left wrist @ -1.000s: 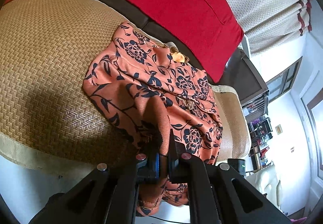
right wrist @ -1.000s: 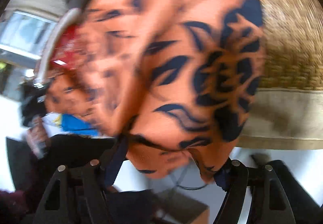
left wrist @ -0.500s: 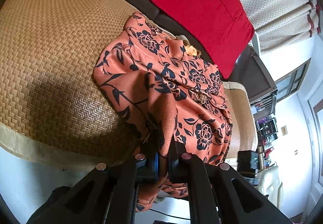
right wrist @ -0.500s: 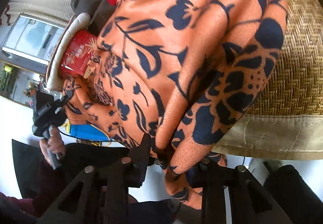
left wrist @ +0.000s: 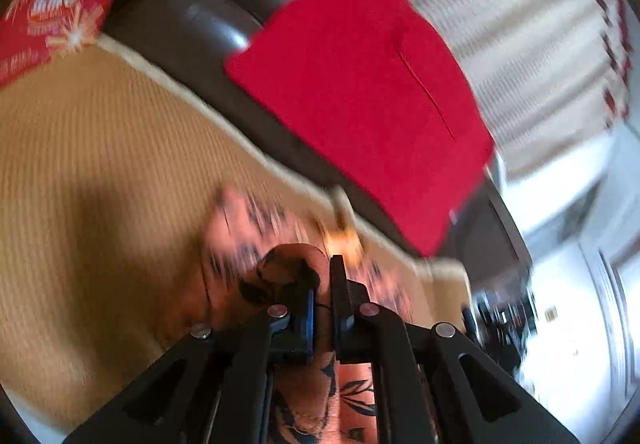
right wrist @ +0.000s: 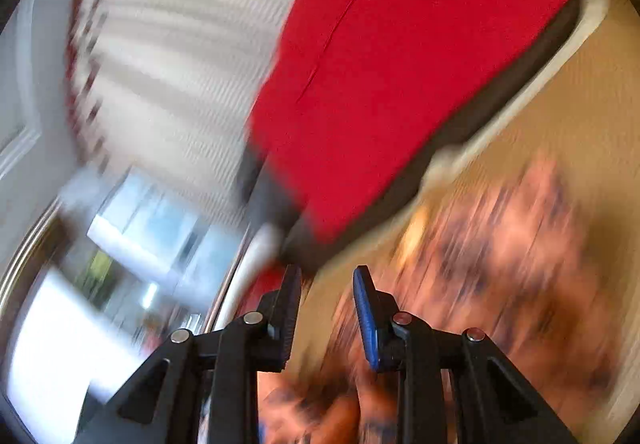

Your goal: Fold small clothes

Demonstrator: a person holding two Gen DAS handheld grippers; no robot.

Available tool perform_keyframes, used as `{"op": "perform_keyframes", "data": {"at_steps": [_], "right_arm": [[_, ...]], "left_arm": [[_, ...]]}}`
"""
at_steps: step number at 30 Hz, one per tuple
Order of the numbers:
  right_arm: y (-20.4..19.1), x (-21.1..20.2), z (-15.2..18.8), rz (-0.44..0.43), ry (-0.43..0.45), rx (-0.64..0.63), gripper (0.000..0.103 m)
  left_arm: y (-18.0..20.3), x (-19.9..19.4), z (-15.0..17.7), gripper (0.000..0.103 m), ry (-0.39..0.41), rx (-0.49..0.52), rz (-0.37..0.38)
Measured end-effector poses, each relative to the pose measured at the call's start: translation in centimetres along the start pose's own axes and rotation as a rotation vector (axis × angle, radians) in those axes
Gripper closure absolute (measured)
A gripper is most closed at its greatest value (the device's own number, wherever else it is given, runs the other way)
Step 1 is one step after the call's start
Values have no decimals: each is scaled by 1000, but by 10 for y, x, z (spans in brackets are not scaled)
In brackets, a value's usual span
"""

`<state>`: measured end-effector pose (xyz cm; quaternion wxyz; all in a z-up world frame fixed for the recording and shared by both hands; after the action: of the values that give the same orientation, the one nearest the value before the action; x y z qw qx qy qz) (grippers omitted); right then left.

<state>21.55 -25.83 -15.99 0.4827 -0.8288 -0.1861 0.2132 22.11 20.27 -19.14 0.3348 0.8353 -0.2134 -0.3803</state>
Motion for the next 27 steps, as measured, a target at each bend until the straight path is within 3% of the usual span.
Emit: {"op": "perform_keyframes", "data": {"at_steps": [2,3,4,6,7,8,10,12,14,16,18,21,24,25,27], "right_arm": [[29,1,-36,57,102,91,71],[45,0,-49,79,141,127,70],[56,1,-54,85,161,155,70],[68,7,-45,112,120,156,45],[77,9,-37,174,72,148,19],[81,14,-29,222,28,153,18],[67,34,-7,190,-109,110,19],[49,41,12,213,-203,-3,19],[34,45,33,222,-281,-89,19],[23,50,61,217,-367,-133,19],[19,51,89,265,-429,-177,19],[17,50,118,298,-436,-230,26],[10,60,152,352,-496,-357,78],[8,61,157,366,-500,-388,79],[-10,68,171,351,-501,-426,87]], "left_arm": [[-23,23,-21,81,1,-55,-69],[-36,32,-26,64,3,-82,-113],[-48,38,-29,56,5,-109,-148],[-63,43,-24,50,25,-157,-123],[-70,42,-17,43,42,-188,-95],[-77,40,-9,40,62,-222,-84],[-90,37,8,37,77,-279,-79],[-94,40,19,37,15,-324,-111],[-80,41,18,37,-22,-225,-125],[-73,34,16,33,2,-121,-184],[-73,31,19,31,1,-92,-208],[-81,34,22,31,-16,-116,-183],[-84,36,21,37,-19,-76,-215],[-80,39,22,57,-27,-63,-213],[-70,47,25,77,-58,-27,-191]]}}
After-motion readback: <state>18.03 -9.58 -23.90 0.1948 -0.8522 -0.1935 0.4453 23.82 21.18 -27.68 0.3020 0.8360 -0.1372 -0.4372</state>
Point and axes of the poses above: each gripper's, at about its wrist camera, not at the fingertips, and x roughly the way its jaws point, y to its right, z to its underside, the point moved 9 cm from there along x, roughly the way its jaws point, and after that the axes turned 1 degree about x, right-handed, at the moved point
